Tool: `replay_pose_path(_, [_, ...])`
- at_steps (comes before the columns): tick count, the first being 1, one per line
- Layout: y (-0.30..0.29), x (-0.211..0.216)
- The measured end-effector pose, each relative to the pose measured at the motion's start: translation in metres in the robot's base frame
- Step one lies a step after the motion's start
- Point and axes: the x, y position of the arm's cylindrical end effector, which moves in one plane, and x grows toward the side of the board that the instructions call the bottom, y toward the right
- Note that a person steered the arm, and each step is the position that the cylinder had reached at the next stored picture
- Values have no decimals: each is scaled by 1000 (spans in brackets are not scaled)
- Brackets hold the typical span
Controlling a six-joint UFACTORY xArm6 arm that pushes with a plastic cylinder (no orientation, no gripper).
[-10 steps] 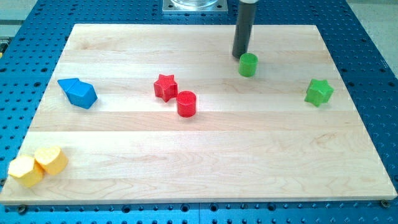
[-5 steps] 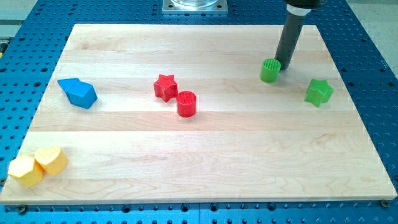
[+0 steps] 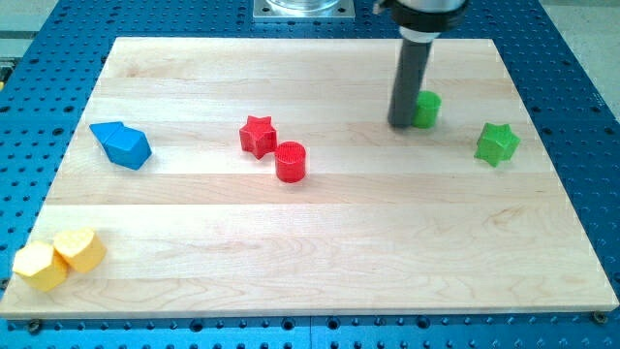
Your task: Push the green circle into the green star
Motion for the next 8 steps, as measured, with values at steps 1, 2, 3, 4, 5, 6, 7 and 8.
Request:
replay_pose_path(1, [32, -17])
replay_pose_path(2, [32, -21])
replay_pose_path(3, [14, -21])
replay_pose_path(4, [23, -55])
replay_pose_path(5, [55, -58])
replay_pose_path(6, [97, -38])
replay_pose_path(7, [110, -11])
replay_pose_path(8, [110, -1])
